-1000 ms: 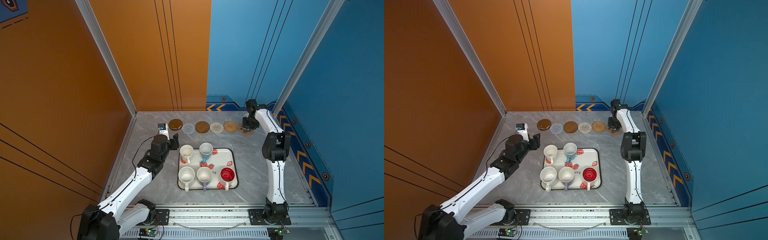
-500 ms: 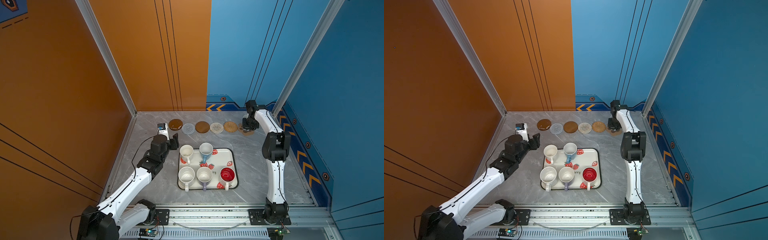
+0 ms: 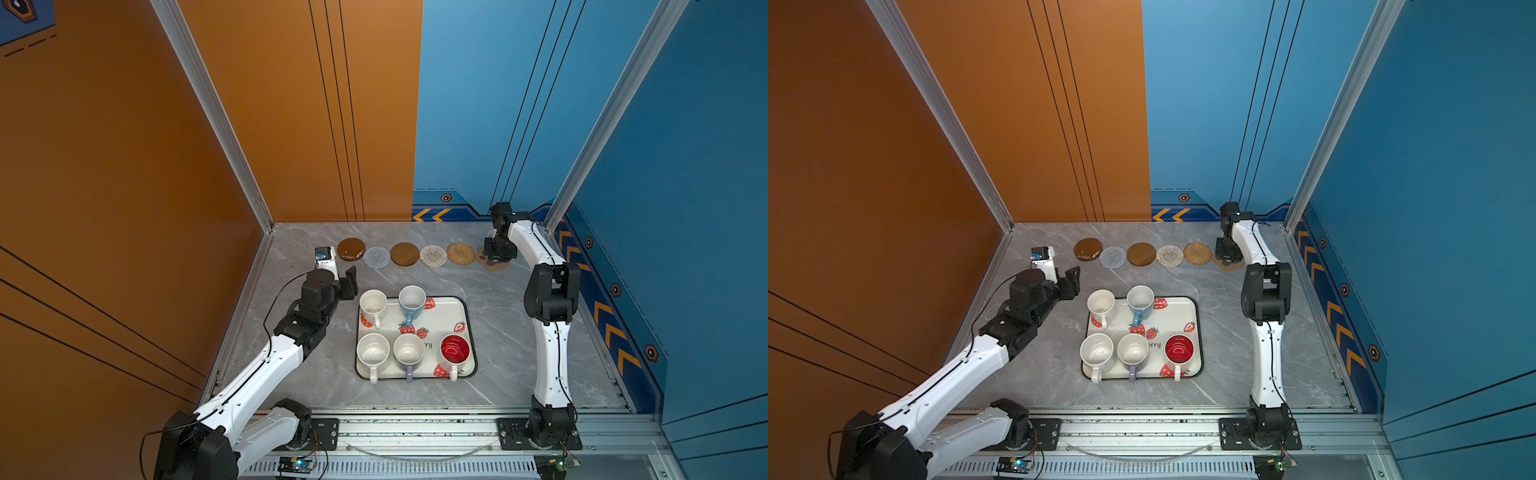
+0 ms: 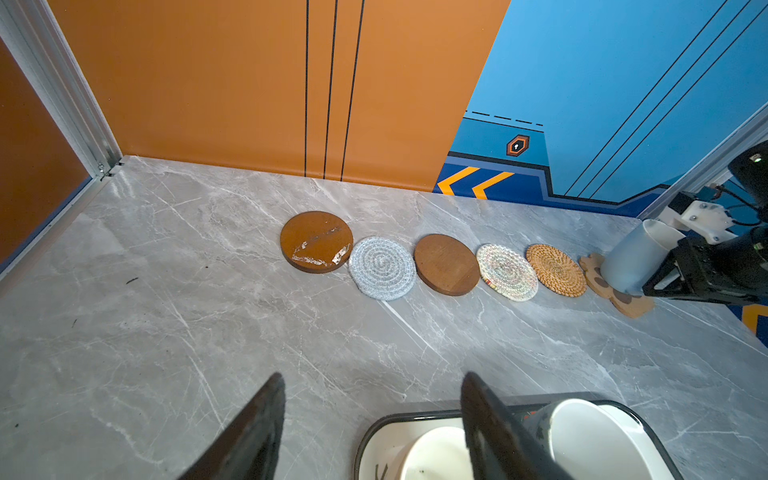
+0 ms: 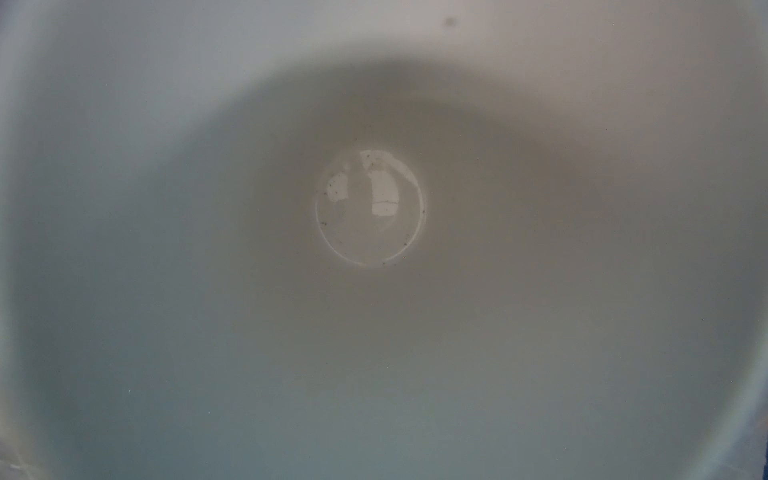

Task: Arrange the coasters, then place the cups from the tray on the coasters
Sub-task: 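Lower the white mug onto the cork paw coaster and release it, then raise the right gripper off the mug and draw it back toward the tray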

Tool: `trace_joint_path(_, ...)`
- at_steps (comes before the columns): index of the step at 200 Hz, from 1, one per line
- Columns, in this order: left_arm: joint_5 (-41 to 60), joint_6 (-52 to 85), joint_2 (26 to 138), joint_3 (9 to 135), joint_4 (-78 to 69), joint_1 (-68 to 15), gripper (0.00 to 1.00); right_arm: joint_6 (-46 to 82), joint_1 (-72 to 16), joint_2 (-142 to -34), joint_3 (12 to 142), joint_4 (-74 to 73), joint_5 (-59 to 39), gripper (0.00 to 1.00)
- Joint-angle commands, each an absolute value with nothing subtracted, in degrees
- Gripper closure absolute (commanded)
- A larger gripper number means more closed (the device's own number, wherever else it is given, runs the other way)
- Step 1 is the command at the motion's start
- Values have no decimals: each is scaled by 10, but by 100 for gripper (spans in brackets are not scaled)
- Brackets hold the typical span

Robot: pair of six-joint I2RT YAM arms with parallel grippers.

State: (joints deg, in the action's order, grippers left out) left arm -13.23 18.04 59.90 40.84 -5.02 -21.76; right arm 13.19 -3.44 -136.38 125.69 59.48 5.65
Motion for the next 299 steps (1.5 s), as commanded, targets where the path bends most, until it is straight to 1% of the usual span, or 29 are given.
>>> trace_joint_path(1, -132, 185, 590, 403, -56, -213, 32, 135, -39, -1350, 1247, 584, 59, 59)
trace_joint_path(30, -132, 185, 587, 403, -56, -213, 32, 136, -42, -1326, 1219, 567, 62, 47)
trace_joint_path(61, -132, 185, 583, 402, -55, -213, 32, 137, -44, -1290, 1190, 557, 66, 40)
trace_joint_path(113, -129, 186, 571, 398, -53, -213, 32, 141, -45, -1192, 1115, 530, 83, 34)
trace_joint_path(148, -128, 187, 562, 396, -49, -212, 32, 155, -59, -1079, 1054, 492, 84, 33)
trace_joint_path(181, -128, 189, 557, 397, -44, -213, 32, 184, -110, -958, 962, 396, 108, 30)
trace_joint_path(218, -125, 192, 556, 401, -34, -213, 32, 213, -211, -843, 854, 244, 168, 28)
trace_joint_path(269, -115, 204, 559, 408, -24, -214, 32, 263, -320, -800, 756, 127, 239, 28)
trace_joint_path(299, -100, 217, 573, 420, -19, -221, 33, 305, -352, -795, 672, 17, 255, 28)
